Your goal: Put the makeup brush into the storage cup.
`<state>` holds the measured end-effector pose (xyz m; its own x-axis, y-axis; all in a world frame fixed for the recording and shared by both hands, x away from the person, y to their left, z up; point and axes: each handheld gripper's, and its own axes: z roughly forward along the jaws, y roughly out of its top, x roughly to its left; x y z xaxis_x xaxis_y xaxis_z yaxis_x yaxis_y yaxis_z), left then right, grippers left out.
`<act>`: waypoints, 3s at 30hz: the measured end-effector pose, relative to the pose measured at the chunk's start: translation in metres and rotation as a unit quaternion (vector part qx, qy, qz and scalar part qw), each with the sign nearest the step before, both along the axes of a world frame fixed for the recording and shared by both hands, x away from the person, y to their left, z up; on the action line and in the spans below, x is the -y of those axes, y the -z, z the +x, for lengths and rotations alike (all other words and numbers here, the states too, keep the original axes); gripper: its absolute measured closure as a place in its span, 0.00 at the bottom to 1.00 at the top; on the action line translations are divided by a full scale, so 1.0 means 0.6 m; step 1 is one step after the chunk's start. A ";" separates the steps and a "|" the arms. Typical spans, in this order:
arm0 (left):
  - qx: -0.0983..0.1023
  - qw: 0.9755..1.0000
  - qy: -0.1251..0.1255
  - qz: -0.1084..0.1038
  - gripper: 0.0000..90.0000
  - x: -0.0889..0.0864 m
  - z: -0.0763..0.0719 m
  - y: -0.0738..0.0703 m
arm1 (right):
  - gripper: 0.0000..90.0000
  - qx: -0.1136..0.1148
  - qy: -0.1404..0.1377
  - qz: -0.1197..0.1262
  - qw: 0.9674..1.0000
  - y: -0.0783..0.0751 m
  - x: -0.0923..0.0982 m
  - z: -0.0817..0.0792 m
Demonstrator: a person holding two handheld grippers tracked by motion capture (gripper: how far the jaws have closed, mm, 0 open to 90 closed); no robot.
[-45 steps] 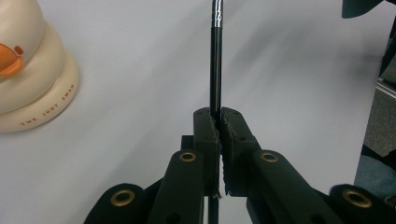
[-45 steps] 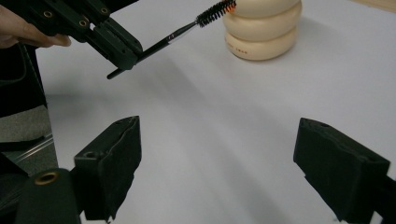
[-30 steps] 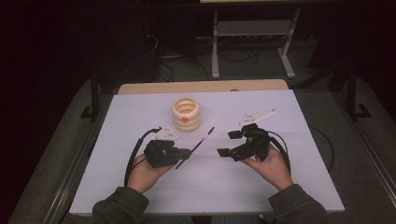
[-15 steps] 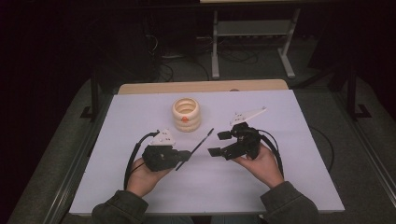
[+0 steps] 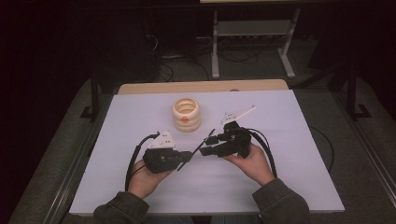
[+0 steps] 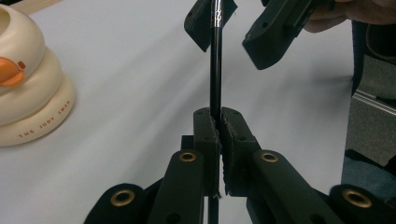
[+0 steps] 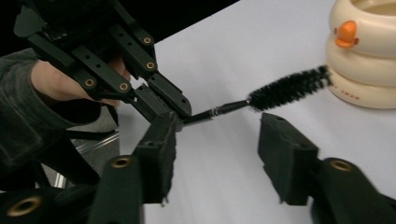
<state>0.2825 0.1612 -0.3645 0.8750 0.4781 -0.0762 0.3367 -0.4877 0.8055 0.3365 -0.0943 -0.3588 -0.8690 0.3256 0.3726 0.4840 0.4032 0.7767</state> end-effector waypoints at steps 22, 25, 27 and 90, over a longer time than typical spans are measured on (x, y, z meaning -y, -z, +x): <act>0.005 1.000 0.019 0.014 0.95 0.019 -0.005 0.008 | 0.94 -0.054 -0.045 0.042 0.997 0.009 0.001 0.011; -0.001 1.000 0.022 0.013 0.95 0.018 -0.005 0.010 | 0.94 -0.053 -0.052 0.038 0.997 0.010 0.001 0.011; -0.001 1.000 0.024 0.017 0.94 0.017 -0.004 0.011 | 0.94 -0.056 -0.052 0.032 0.997 0.010 0.000 0.010; -0.010 0.998 -0.059 0.013 0.52 -0.096 -0.025 0.052 | 0.94 0.010 0.026 -0.053 0.998 -0.107 0.023 0.074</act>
